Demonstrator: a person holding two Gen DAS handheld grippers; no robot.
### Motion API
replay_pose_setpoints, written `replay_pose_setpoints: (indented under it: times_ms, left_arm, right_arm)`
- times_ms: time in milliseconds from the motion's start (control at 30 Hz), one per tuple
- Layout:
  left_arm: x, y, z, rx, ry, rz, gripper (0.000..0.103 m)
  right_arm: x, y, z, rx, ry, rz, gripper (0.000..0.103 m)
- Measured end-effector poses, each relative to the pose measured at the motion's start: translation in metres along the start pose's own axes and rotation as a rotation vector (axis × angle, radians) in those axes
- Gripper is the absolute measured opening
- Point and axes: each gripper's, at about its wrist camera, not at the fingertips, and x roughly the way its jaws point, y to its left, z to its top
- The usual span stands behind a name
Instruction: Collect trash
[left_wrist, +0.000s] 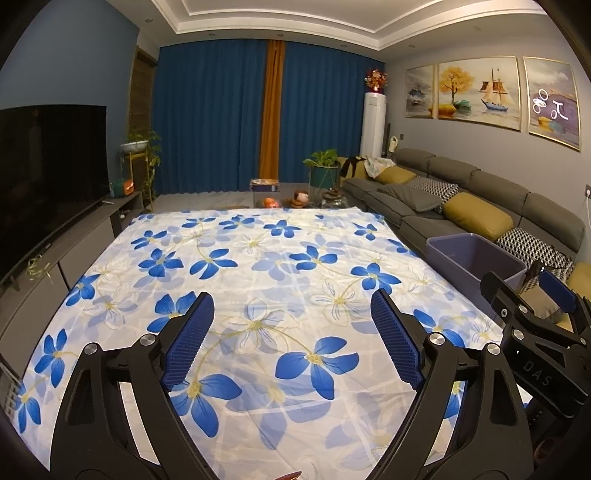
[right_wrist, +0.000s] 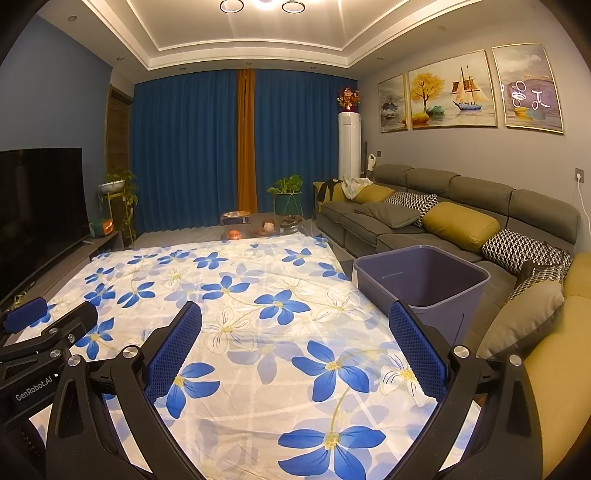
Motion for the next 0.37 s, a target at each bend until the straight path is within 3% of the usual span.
replay_pose_setpoints:
  times_ms: [367]
  left_arm:
    - [-0.0036, 0.0041, 0.0022, -0.005, -0.023, 0.073, 0.092]
  right_arm:
    - [-0.0002, 0.0000, 0.0008, 0.001, -0.003, 0.001, 0.098]
